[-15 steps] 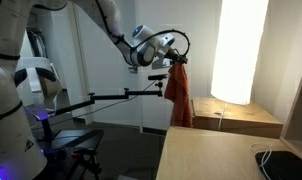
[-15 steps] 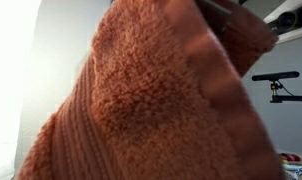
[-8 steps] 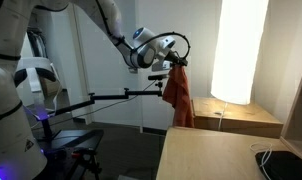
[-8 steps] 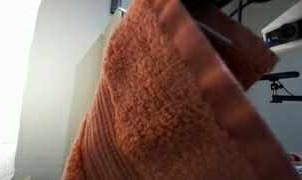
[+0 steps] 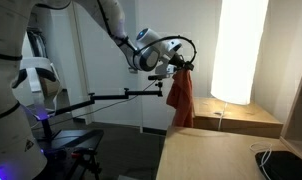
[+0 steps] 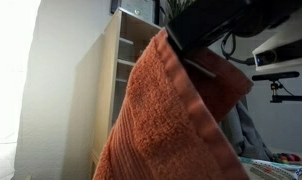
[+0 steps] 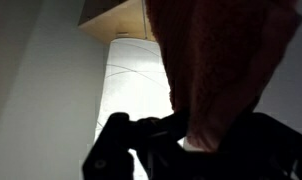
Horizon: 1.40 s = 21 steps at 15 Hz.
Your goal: Unfold the orange towel
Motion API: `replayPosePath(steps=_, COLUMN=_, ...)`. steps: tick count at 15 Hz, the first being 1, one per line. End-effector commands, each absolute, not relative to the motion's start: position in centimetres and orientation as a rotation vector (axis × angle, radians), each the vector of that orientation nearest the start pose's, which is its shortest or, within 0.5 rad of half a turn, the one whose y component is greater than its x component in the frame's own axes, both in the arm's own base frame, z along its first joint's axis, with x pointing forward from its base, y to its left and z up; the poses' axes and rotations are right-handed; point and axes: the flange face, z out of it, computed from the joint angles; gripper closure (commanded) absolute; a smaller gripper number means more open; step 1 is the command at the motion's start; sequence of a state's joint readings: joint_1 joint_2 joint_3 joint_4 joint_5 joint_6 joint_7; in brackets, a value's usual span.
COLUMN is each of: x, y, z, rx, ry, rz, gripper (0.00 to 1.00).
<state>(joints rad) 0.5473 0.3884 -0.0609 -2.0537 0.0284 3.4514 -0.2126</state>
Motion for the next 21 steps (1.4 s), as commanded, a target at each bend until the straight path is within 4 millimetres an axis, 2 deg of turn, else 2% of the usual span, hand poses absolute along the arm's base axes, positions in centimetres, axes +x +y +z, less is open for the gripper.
replayPosePath(steps=1, x=57.0, y=28.6, z=37.6, rx=-2.49, ry=-0.806, rz=-1.452, gripper=1.0)
replayPosePath(steps=9, x=58.1, y=26.7, z=36.8, rx=-2.521, ry=-0.661, rz=-1.419, gripper=1.0)
replayPosePath(steps=16, x=60.0, y=22.3, z=35.8, rx=-2.528, ry=-0.377, rz=-1.343, gripper=1.0)
replayPosePath(steps=21, x=61.1, y=19.6, z=33.2, rx=-2.544, ry=-0.246, rz=-1.269, gripper=1.0)
